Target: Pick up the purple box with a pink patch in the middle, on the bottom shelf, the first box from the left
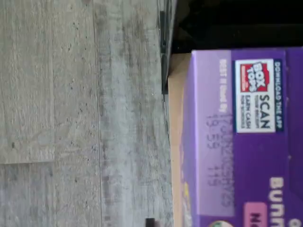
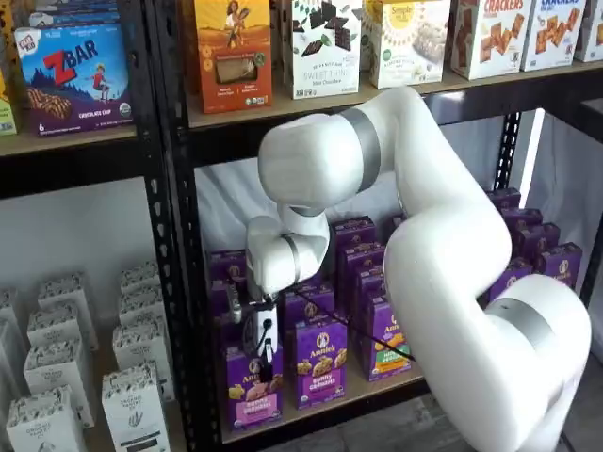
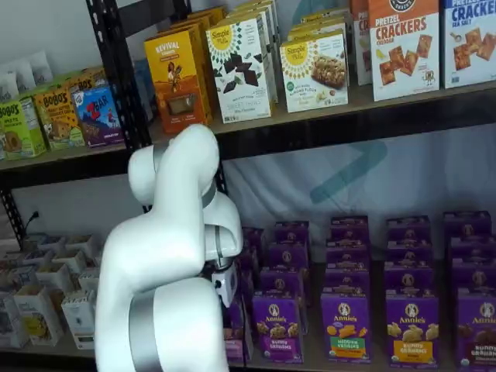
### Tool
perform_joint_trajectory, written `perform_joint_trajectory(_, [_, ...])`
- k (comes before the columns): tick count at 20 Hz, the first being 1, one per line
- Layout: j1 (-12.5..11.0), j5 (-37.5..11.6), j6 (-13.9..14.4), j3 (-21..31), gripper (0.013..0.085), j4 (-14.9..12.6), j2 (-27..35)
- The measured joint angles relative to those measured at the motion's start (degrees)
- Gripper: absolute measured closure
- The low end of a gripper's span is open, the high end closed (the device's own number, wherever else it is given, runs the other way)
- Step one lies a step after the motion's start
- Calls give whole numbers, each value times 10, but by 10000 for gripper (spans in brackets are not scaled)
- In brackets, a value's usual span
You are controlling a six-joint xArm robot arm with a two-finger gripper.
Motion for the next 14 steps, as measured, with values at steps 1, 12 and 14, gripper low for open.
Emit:
perform_joint_trajectory(1, [0, 0, -1, 0, 410, 1, 0])
perform_joint_trajectory(12, [-4, 5, -1, 6, 490, -3, -6])
perform_joint_trajectory(14, [-5, 6, -3, 7, 490, -2, -7])
